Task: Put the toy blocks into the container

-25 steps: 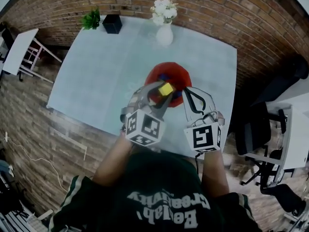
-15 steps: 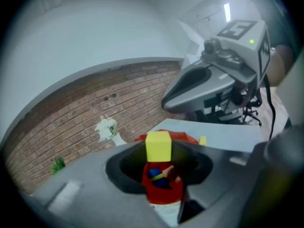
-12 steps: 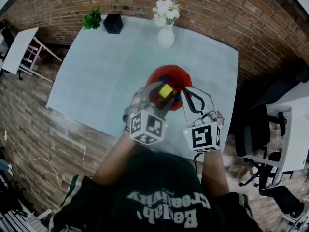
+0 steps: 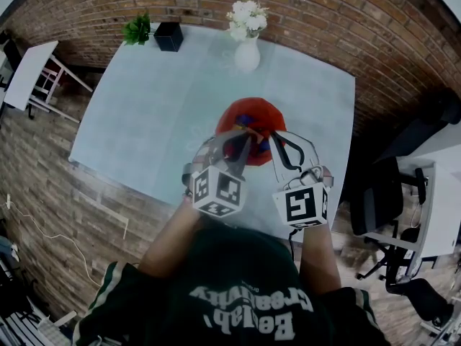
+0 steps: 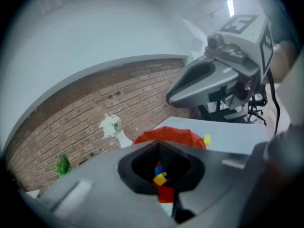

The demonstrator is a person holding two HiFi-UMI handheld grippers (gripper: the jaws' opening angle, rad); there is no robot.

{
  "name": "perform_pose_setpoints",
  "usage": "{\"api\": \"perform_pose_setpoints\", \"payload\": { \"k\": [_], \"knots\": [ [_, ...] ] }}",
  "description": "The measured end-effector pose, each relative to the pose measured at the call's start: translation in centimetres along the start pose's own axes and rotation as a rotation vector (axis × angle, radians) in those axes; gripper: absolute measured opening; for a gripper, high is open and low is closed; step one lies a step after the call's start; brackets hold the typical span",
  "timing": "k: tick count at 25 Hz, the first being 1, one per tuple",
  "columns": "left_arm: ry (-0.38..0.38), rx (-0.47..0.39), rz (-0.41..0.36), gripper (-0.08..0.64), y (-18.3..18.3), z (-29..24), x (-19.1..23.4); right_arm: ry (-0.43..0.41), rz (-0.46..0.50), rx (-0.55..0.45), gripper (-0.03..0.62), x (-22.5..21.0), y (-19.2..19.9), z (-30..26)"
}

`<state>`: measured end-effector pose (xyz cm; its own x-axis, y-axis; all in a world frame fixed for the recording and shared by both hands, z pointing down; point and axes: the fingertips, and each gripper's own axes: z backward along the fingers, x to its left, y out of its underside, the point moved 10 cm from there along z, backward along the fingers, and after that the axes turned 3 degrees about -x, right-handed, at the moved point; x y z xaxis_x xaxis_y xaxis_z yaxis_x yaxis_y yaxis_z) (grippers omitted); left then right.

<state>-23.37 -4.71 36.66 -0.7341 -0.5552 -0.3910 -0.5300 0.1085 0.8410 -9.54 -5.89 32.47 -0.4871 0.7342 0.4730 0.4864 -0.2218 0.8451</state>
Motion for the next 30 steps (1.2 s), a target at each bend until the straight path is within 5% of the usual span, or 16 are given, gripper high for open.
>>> {"api": "perform_pose_setpoints", "payload": {
  "k": [11, 22, 30],
  "knots": [
    [0.03, -0.049, -0.033, 0.002, -3.1, -0.6, -2.3, 0.038, -0.012, 0.006, 0.006, -1.2, 1.2, 3.3],
    [0.158, -0.085, -0.075, 0.002, -9.4, -6.4, -10.8, 0.142, -0.048, 0.08, 0.005, -6.5, 6.9, 13.0],
    [0.177, -0.074, -0.091, 0.002, -13.2, -10.5, -15.3, 0.167, -0.082, 0.094, 0.006, -10.5, 11.4, 18.1]
  ]
}}
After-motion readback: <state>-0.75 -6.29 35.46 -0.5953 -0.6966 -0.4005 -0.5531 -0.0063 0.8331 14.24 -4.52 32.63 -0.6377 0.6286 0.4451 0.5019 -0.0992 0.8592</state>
